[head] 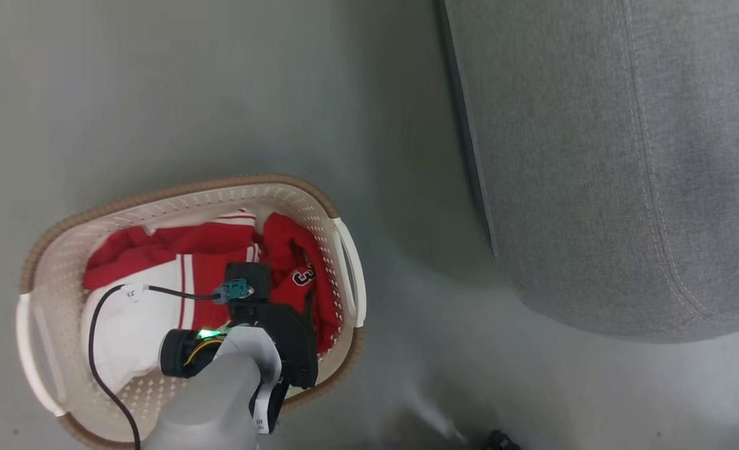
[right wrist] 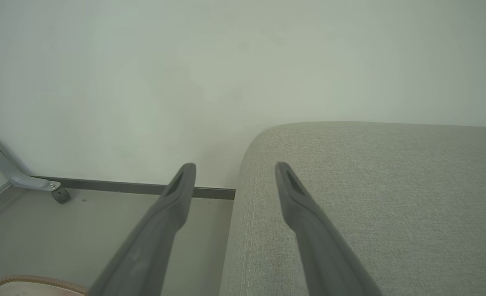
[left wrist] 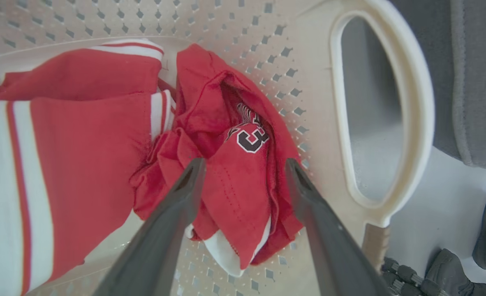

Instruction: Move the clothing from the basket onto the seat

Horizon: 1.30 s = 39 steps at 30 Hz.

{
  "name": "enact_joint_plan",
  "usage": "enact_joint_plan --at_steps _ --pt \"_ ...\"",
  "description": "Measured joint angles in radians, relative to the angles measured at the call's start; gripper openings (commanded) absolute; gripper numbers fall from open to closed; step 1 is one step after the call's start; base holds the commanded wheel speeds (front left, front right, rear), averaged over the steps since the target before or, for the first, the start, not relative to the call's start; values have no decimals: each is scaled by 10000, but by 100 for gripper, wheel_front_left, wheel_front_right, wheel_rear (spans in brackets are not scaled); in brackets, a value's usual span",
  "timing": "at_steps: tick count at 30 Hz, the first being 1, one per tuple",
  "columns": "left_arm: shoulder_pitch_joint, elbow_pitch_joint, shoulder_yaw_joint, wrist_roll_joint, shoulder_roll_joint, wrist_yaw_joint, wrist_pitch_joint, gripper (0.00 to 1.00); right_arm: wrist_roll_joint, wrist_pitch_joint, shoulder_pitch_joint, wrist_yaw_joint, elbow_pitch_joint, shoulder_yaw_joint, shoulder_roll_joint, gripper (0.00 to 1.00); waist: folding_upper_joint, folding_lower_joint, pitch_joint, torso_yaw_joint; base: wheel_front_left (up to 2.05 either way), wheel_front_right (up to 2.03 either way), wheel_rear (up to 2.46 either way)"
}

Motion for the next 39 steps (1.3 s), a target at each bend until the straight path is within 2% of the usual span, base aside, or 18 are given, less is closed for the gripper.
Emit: enact_joint_plan --at_steps 14,15,16,17,18,19,29,39 --pt "-187 815 -280 -1218 58 0 -150 100 282 -2 -453 0 -562 -125 -102 100 0 -1 920 -569 0 0 0" --pt "-190 815 -343 -1258 61 0 -150 87 343 -2 -487 0 -617 -144 -104 100 0 -1 944 -589 0 0 0" --pt "-199 815 -407 -1294 61 0 -153 65 384 -2 -507 0 -669 -173 -109 100 -1 -2 972 -600 0 0 0" --pt "-201 823 -464 -1379 59 0 -163 27 403 -2 -540 0 -679 -173 -113 100 -2 -2 993 -612 0 0 0" --pt "-203 840 -522 -1515 65 0 -163 2 407 -2 -550 0 -688 -169 -113 100 -2 -2 1008 -625 0 0 0" --pt "-205 849 -558 -1632 69 0 -167 0 412 -2 -549 0 -694 -167 -113 100 -2 -2 1018 -635 0 0 0" --pt "-439 1154 -1047 -1964 69 0 -464 0 439 -2 -549 0 -677 -161 -113 100 -2 -3 984 -634 0 0 0" --pt "-377 1126 -1576 -2451 69 0 -1043 0 418 -2 -512 0 -144 67 -111 100 -2 -3 387 -431 0 0 0"
